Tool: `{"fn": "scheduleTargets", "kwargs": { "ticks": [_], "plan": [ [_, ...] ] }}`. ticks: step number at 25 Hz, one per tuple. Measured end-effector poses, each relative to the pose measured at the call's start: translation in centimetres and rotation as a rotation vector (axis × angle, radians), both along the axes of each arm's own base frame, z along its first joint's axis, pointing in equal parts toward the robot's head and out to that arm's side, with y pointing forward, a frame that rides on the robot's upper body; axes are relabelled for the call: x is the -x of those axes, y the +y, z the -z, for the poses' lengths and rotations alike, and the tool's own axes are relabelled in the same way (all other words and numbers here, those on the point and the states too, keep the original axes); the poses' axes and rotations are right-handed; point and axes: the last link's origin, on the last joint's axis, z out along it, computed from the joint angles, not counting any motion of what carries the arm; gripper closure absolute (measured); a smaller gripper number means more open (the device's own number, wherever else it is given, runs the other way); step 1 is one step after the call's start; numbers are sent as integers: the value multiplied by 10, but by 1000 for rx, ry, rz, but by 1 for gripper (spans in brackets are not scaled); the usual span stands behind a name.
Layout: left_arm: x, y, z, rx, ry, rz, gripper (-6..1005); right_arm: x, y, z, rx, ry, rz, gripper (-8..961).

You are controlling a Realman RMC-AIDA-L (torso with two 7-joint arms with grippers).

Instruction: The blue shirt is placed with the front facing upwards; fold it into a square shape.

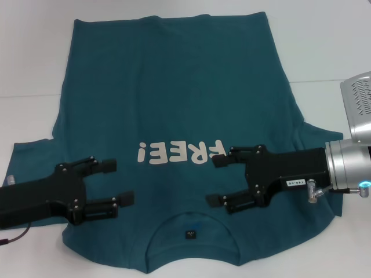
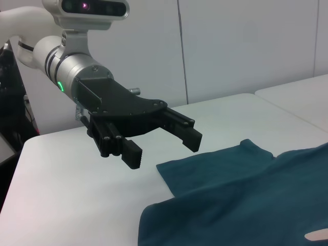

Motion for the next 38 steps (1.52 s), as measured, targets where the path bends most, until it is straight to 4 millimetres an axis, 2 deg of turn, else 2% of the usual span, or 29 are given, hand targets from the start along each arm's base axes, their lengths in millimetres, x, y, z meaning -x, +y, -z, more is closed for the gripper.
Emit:
{"fn": "scheduleTargets", "kwargs": {
  "ticks": [12,16,19,22,26,27,29,38],
  "plan": [
    [3,0,1,0,7,-24,112,0,0,0,1,2,3,7],
    [15,1,-15,-123,-30,-94,112,-1,0,-1,-5,9,10,7],
    [36,6,-36,-209,-57,-267,112,-2,-1,-2,-10,13,14,7],
    [64,14,-54,-228,-63,-521,112,-4,-1,-3,-13,15,19,7],
    [82,17,-62,-181,-20,-739,111,-5,-2,-3,-15,17,25,8],
    [82,17,-62,-181,-20,-739,111,-5,-2,-3,-15,18,25,8],
    [92,25,-61,-164,55,-866,111,-6,-2,-3,-15,18,26,8],
    [98,40,-56,-183,130,-958,111,-9,-3,-6,-22,21,41,8]
  ]
}}
